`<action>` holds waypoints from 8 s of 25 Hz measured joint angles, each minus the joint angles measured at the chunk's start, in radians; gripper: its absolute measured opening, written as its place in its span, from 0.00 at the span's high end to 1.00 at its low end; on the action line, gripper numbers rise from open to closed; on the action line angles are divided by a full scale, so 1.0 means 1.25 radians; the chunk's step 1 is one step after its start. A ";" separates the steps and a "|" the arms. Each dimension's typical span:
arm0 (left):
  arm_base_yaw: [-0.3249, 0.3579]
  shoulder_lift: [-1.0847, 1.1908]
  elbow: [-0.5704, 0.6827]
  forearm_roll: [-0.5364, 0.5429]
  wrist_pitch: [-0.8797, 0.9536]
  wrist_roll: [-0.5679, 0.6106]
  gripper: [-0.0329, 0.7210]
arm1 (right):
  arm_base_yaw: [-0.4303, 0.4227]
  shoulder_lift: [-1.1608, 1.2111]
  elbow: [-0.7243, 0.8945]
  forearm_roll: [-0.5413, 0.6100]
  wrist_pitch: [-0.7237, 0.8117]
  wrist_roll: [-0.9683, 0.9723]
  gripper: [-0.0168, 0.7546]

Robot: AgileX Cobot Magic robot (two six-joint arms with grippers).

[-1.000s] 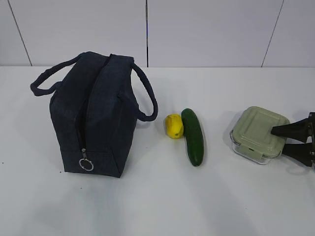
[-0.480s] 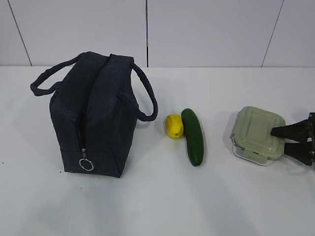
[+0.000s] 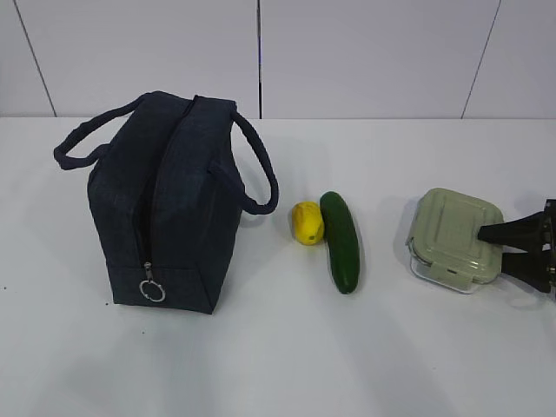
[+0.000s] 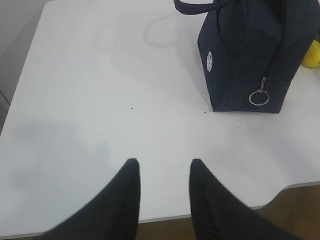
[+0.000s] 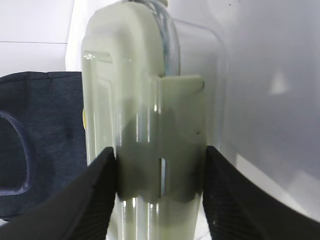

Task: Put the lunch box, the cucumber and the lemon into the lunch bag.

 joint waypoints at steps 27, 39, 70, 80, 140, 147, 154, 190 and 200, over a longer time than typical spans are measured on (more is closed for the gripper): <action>0.000 0.000 0.000 0.000 0.000 0.000 0.63 | 0.000 0.000 0.000 -0.012 0.003 0.005 0.46; 0.000 0.000 0.000 0.000 0.000 0.000 0.63 | 0.000 0.000 0.000 -0.036 0.010 0.022 0.46; 0.000 0.000 0.000 0.000 0.000 0.000 0.63 | 0.002 -0.041 0.000 -0.082 -0.025 0.093 0.46; 0.000 0.000 0.000 -0.001 0.000 0.000 0.63 | 0.002 -0.088 0.002 -0.111 -0.030 0.112 0.46; -0.024 1.264 -0.629 -0.366 -0.151 0.191 0.58 | 0.278 -0.385 0.014 0.160 -0.024 0.253 0.47; -0.024 1.363 -0.686 -0.404 -0.125 0.222 0.52 | 0.321 -0.385 0.014 0.160 -0.024 0.253 0.47; -0.024 1.439 -0.693 -0.462 -0.115 0.261 0.66 | 0.334 -0.385 0.014 0.160 -0.024 0.253 0.47; -0.196 1.385 -0.865 -0.647 -0.119 0.444 0.96 | 0.409 -0.355 -0.121 0.117 -0.098 0.278 0.47; -0.196 1.396 -0.865 -0.694 -0.122 0.468 0.96 | 0.483 -0.322 -0.129 0.159 -0.092 0.264 0.47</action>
